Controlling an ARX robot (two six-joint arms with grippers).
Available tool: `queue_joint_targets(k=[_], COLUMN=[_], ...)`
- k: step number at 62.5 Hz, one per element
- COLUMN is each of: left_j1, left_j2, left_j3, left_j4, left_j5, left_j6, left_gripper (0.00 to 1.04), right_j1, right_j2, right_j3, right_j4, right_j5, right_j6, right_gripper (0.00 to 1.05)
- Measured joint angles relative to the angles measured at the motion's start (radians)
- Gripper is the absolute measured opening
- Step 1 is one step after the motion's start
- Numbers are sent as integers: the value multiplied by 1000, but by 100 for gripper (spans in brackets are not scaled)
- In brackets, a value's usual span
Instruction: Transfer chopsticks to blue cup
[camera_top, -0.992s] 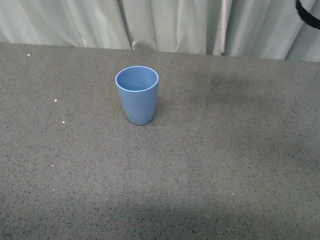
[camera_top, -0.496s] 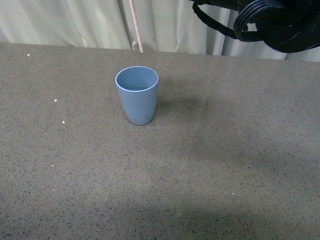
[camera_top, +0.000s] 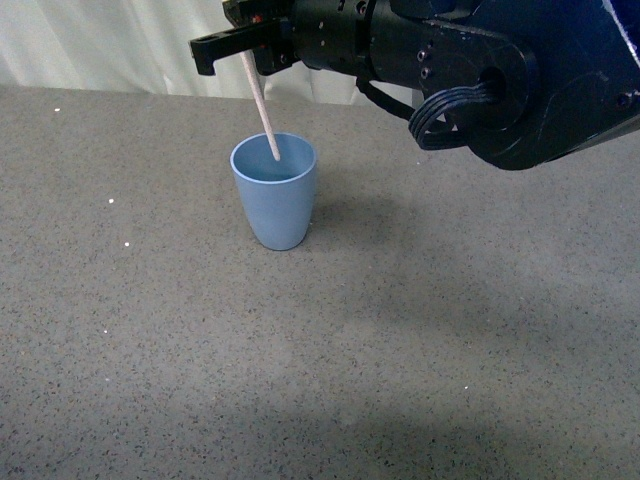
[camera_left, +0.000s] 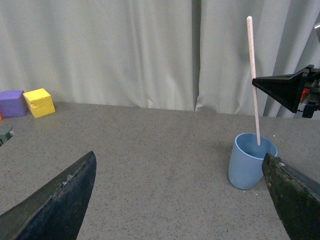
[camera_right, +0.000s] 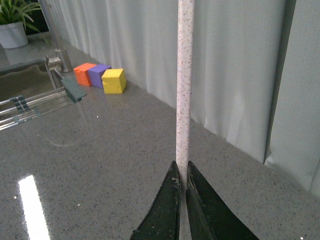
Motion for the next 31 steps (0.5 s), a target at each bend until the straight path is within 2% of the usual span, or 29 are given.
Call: queue_joint_targets(k=[31], left_j1=[0], left_j2=[0], left_j3=[0], left_j4=[0], left_j5=[0], left_j6=[0], left_gripper=[98], right_j1=[-18], right_j2=[13], right_j3=[-1], right_j4=[-58], right_j5=[20], right_j6=[7], right_gripper=[1])
